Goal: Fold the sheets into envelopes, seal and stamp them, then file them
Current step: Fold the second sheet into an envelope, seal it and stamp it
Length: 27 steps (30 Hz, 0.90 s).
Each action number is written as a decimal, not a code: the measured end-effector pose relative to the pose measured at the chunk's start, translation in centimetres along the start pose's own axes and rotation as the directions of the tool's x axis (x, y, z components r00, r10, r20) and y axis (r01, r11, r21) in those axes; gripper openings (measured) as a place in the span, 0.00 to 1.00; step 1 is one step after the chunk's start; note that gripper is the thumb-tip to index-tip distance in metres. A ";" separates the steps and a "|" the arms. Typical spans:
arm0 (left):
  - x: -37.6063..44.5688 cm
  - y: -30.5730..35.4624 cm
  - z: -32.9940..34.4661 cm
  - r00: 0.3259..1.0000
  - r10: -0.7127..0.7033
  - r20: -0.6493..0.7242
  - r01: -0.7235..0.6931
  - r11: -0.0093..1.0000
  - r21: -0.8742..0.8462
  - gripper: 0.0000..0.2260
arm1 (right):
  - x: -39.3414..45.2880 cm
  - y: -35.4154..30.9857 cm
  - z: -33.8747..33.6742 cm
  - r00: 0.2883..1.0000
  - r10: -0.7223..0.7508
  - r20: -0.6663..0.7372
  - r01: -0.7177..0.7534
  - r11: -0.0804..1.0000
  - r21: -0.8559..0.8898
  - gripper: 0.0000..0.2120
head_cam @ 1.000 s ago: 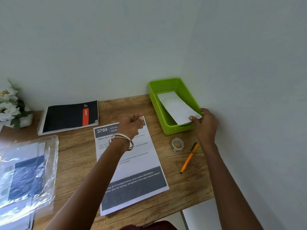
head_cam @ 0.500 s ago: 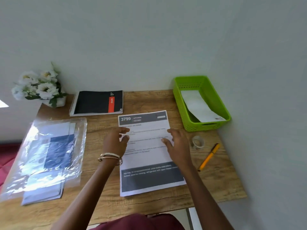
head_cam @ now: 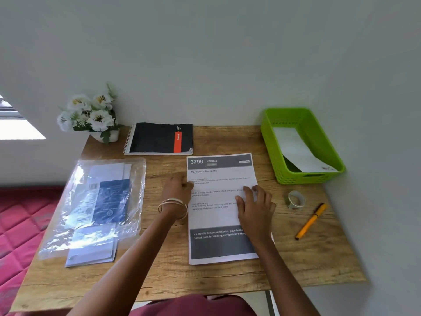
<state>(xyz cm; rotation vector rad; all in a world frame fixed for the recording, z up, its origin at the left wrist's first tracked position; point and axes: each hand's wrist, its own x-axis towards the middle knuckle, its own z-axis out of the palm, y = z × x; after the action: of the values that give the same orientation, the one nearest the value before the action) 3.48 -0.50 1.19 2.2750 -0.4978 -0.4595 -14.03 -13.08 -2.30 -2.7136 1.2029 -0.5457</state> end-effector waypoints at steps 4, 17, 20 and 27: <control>1.4 1.4 -0.1 0.990 -0.132 0.041 0.136 0.982 -0.129 0.06 | -0.1 0.1 0.1 1.000 0.008 -0.014 -0.008 1.000 -0.016 0.19; 2.0 1.3 0.3 0.991 0.005 -0.135 -0.032 0.979 -0.200 0.07 | -0.1 0.3 0.6 0.999 0.009 -0.036 -0.010 1.000 -0.019 0.19; 2.4 0.7 0.1 0.989 0.075 -0.130 -0.092 0.987 -0.128 0.03 | -0.1 0.3 0.6 0.999 0.009 -0.040 -0.010 1.000 -0.005 0.20; 2.9 0.0 0.6 0.981 0.100 -0.166 -0.114 0.991 -0.077 0.11 | 0.0 0.3 0.7 0.999 0.008 -0.043 -0.008 1.000 0.010 0.20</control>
<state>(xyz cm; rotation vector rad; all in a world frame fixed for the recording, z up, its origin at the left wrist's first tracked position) 5.73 -2.26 0.28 2.1687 -0.5050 -0.2354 -14.00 -13.28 -3.02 -2.7013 1.2173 -0.6106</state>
